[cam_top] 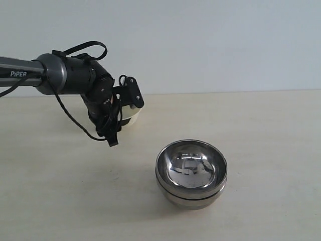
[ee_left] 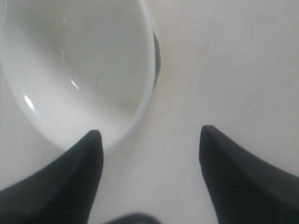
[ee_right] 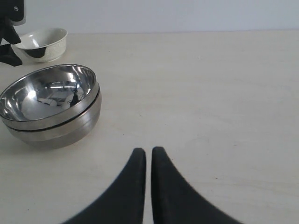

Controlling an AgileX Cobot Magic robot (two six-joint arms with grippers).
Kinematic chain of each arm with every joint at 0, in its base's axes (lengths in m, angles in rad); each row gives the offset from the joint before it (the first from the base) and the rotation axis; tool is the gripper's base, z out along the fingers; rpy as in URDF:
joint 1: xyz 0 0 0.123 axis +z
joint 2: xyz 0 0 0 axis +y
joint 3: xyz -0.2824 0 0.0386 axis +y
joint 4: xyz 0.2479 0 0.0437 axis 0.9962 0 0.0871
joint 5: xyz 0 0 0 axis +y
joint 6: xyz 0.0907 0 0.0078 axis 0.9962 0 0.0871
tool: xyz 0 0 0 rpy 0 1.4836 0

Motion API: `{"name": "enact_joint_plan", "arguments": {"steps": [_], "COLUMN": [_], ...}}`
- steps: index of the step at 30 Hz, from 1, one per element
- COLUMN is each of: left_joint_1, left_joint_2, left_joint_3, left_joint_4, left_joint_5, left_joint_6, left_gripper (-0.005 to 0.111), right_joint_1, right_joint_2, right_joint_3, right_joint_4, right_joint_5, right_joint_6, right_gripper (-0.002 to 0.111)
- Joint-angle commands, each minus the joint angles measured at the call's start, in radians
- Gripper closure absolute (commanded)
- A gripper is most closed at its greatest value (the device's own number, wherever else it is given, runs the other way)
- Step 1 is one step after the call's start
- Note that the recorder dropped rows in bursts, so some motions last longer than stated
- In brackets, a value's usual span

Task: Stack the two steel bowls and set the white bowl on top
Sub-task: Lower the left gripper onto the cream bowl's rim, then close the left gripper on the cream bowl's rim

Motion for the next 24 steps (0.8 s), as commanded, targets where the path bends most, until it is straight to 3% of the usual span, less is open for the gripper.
{"name": "enact_joint_plan", "arguments": {"steps": [1, 13, 24], "left_joint_1": [-0.002, -0.002, 0.002], "left_joint_2": [-0.013, -0.013, -0.005], "left_joint_3": [-0.003, -0.003, -0.003], "left_joint_4": [0.011, 0.043, 0.025], "left_joint_5": [-0.004, -0.108, -0.093], "left_joint_6": [0.002, -0.002, 0.005], "left_gripper": [0.052, 0.052, 0.052], "right_joint_1": [-0.003, -0.003, -0.003], "right_joint_2": [-0.006, -0.006, -0.006], "right_joint_3": [0.0, 0.0, 0.0], "right_joint_4": [-0.001, -0.001, -0.001], "right_joint_5": [-0.009, -0.009, -0.011], "right_joint_6": [-0.002, -0.002, -0.002], "right_gripper": [0.108, 0.108, 0.108]}}
